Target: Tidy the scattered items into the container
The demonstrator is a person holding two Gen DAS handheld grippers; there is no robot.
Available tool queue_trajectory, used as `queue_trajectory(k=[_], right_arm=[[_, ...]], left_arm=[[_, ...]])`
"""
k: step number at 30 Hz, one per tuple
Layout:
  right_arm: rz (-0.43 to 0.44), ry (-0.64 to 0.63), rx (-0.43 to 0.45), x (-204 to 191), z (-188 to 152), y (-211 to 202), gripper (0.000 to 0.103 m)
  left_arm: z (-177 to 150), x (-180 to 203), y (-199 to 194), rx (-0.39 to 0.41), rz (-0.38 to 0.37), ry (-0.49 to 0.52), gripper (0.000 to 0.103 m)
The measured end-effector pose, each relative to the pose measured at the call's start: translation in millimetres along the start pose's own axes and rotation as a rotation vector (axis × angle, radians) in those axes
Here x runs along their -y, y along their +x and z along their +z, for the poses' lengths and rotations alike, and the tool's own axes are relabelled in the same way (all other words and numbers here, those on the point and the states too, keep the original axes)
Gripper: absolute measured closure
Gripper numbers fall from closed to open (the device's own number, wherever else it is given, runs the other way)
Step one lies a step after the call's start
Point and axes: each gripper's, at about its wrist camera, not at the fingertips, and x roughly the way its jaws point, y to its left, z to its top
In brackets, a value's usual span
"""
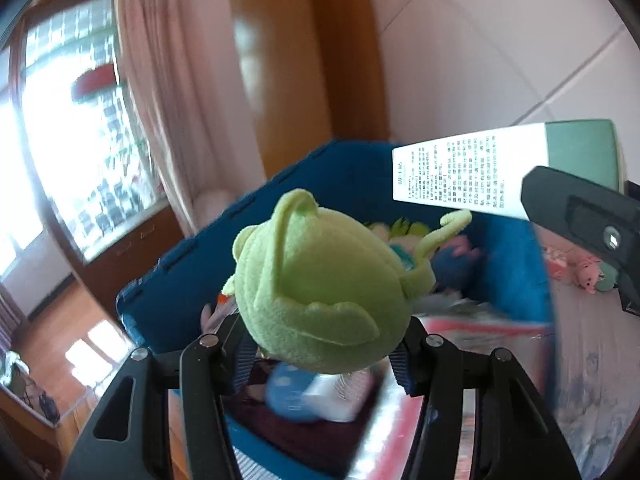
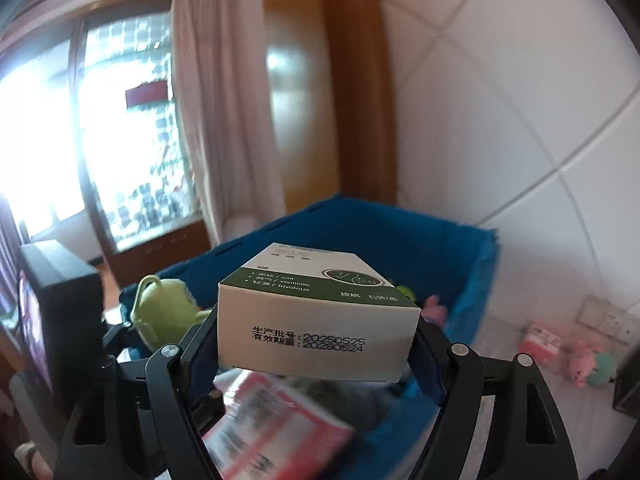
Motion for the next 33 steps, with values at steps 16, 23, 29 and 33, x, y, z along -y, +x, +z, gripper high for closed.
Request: queue_trajectory(k=[16, 23, 29, 33], right_arm=[[-0.029, 0.008, -0.129, -22, -14, 53, 0.019], [-0.039, 0.092, -0.065, 6, -10, 13, 0.016], [-0.134, 0.142, 0.003, 54, -7, -39, 0.016], [-0.196, 0.182, 0.02, 101, -12, -76, 0.016]], left_arm=[[-17, -44, 31, -0.006, -0.034, -0.038, 0.01], [2, -26, -20, 0.11, -0.019, -0.045, 0.01], [20, 27, -65, 0.183, -0.113, 0.0, 0.01], [25, 83, -90, 0.212, -0.193, 0.055, 0.01]])
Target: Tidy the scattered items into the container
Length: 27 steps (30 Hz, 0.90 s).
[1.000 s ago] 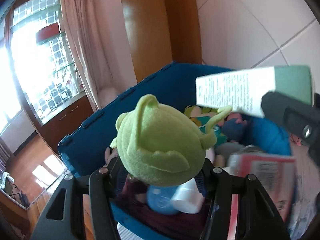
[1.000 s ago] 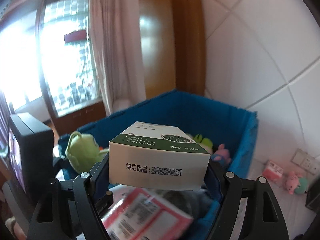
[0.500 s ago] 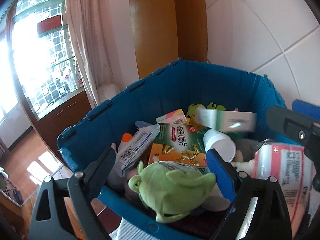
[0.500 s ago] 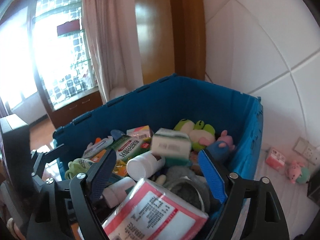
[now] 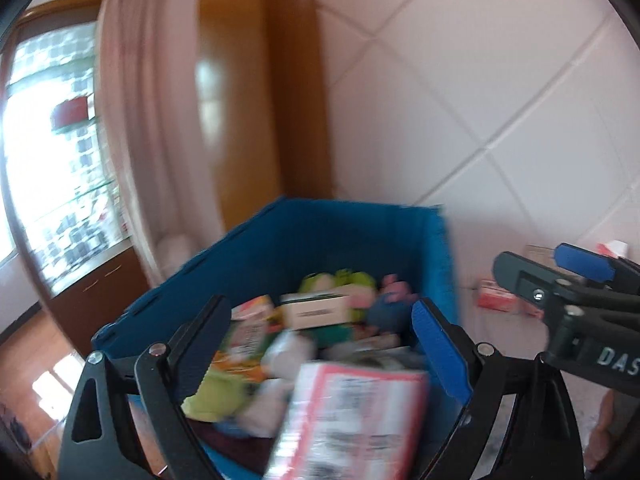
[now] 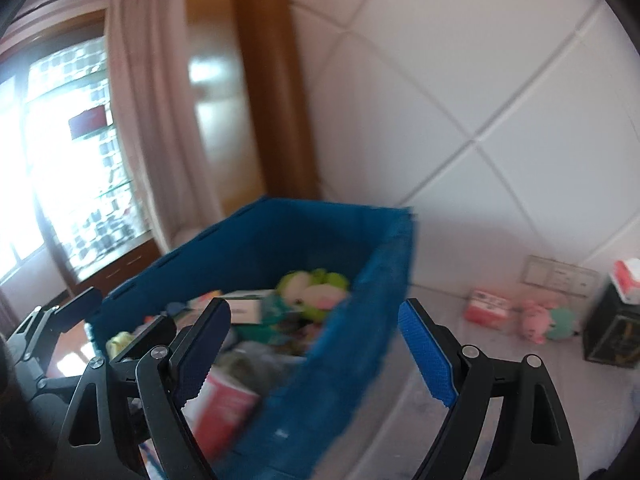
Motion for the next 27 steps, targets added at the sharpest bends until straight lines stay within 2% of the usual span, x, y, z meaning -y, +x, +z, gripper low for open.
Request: queue_trajectory(k=[3, 7, 11, 13, 18, 19, 20, 22, 25, 27], right_arm=[[-0.061, 0.015, 0.006, 43, -2, -20, 0.016], [-0.098, 0.006, -0.007, 83, -9, -42, 0.016], [-0.106, 0.015, 0.002, 102, -19, -67, 0.016], [-0.103, 0.03, -0.008, 105, -28, -75, 0.012], [-0.074, 0.032, -0.051, 82, -57, -108, 0.01], [-0.071, 0.032, -0.051, 76, -62, -115, 0.005], [-0.074, 0.032, -0.049, 66, -67, -124, 0.0], [-0.097, 0.035, -0.043, 43, -76, -146, 0.0], [-0.143, 0.06, -0.043, 11, -81, -174, 0.0], [-0.192, 0.092, -0.051, -9, -83, -191, 0.0]], left_arm=[[4, 46, -5, 0.001, -0.058, 0.019, 0.01], [-1, 93, -4, -0.033, -0.116, 0.019, 0.01], [-16, 109, -14, -0.061, -0.13, 0.002, 0.01], [-26, 107, -24, -0.075, -0.12, -0.004, 0.01], [-49, 78, -62, -0.111, -0.136, -0.042, 0.01], [-52, 71, -73, -0.109, -0.14, -0.035, 0.01], [-55, 66, -82, -0.108, -0.143, -0.024, 0.005], [-58, 52, -101, -0.095, -0.153, 0.006, 0.0], [-56, 28, -136, -0.054, -0.204, 0.071, 0.0], [-52, 11, -152, -0.054, -0.248, 0.077, 0.0]])
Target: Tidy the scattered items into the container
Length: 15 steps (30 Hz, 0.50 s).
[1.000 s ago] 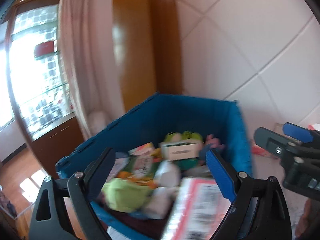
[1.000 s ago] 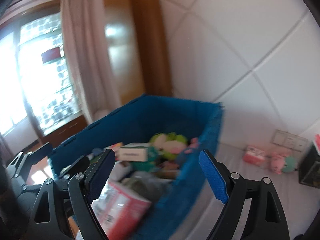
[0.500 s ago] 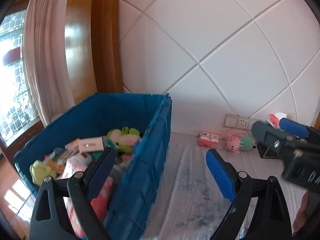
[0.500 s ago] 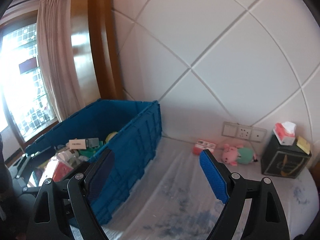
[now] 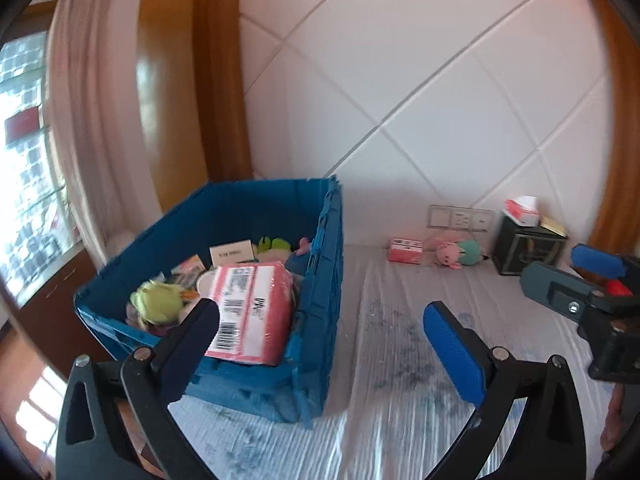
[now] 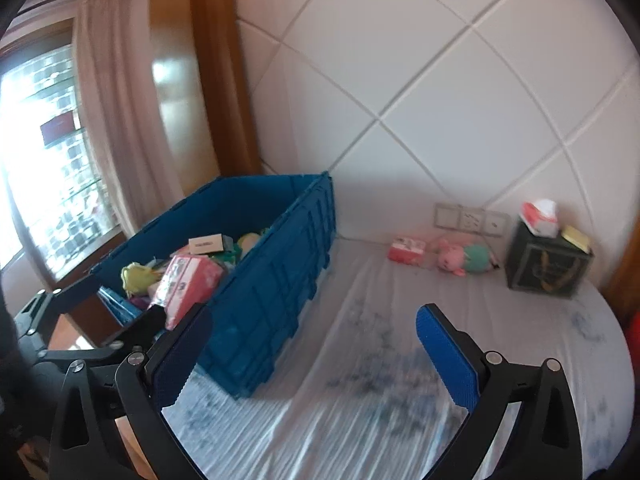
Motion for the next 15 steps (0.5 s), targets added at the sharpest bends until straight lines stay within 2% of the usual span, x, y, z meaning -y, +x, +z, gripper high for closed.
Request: queue_trajectory(k=[3, 6, 12, 15], right_arm=[[-0.069, 0.031, -0.014, -17, -2, -21, 0.0], [-0.094, 0.072, -0.042, -31, 0, -45, 0.0], [-0.145, 0.046, -0.095, -61, 15, -79, 0.0], [-0.161, 0.044, -0.092, -71, 18, -89, 0.0]], left_arm=[[4, -17, -23, -0.054, -0.044, 0.037, 0.0], [7, -30, -36, -0.109, -0.082, 0.073, 0.0], [15, -53, -61, -0.117, -0.09, 0.047, 0.0], [19, -63, -71, -0.12, -0.096, 0.04, 0.0]])
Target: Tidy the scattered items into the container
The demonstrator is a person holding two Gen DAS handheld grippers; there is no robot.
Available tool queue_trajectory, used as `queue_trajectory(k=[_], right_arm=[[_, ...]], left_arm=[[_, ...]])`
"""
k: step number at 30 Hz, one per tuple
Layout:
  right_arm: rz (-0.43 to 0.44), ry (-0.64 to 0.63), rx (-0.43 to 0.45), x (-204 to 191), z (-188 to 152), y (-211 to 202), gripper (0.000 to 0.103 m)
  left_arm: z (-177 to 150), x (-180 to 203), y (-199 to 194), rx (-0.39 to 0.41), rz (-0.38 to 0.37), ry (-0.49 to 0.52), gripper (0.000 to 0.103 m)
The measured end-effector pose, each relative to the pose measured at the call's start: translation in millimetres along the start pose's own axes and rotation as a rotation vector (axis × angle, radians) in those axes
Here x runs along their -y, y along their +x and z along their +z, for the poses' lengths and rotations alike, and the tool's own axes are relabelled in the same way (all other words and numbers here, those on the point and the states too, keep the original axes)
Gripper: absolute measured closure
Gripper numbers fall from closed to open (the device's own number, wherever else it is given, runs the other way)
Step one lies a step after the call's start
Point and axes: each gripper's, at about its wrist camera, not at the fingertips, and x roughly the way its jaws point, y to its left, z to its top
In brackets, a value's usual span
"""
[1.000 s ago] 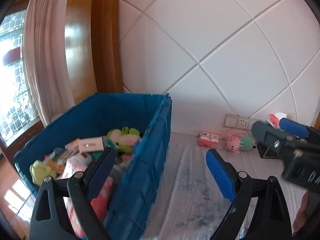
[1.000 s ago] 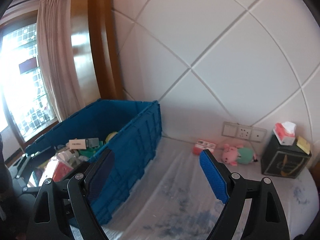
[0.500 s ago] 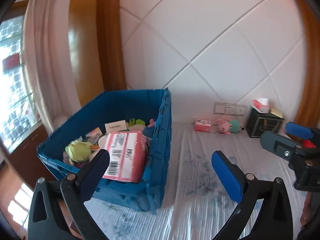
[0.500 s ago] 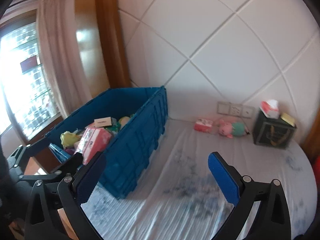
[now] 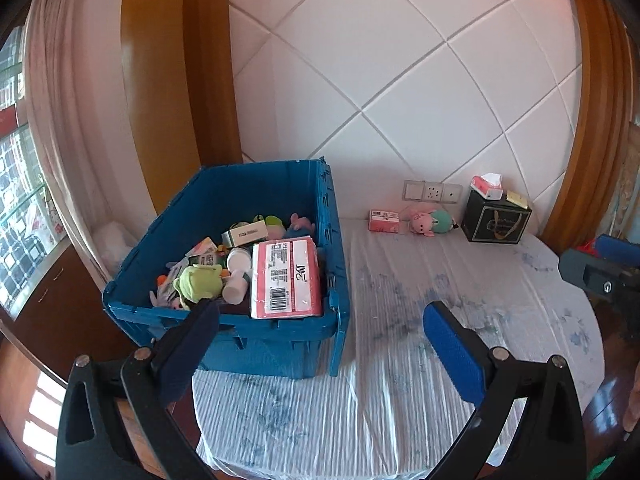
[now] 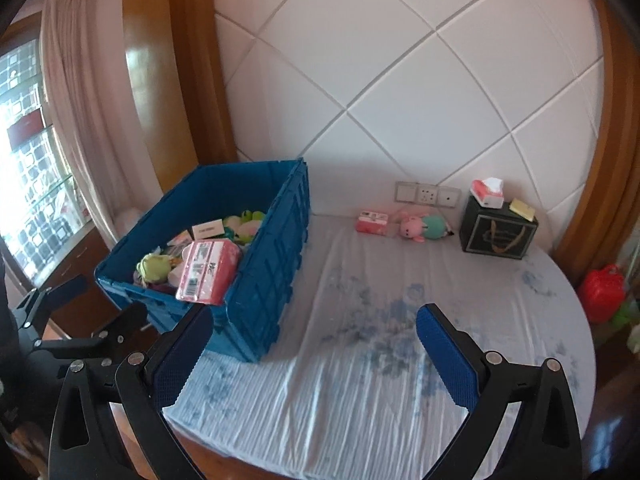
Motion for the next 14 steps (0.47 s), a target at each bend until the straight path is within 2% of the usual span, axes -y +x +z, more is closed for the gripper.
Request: queue_trajectory(k=[14], right_arm=[[-0.059, 0.031, -0.014, -15, -13, -19, 0.0]], left_arm=[[-4, -14, -24, 0.054, 0.021, 0.024, 0.0]])
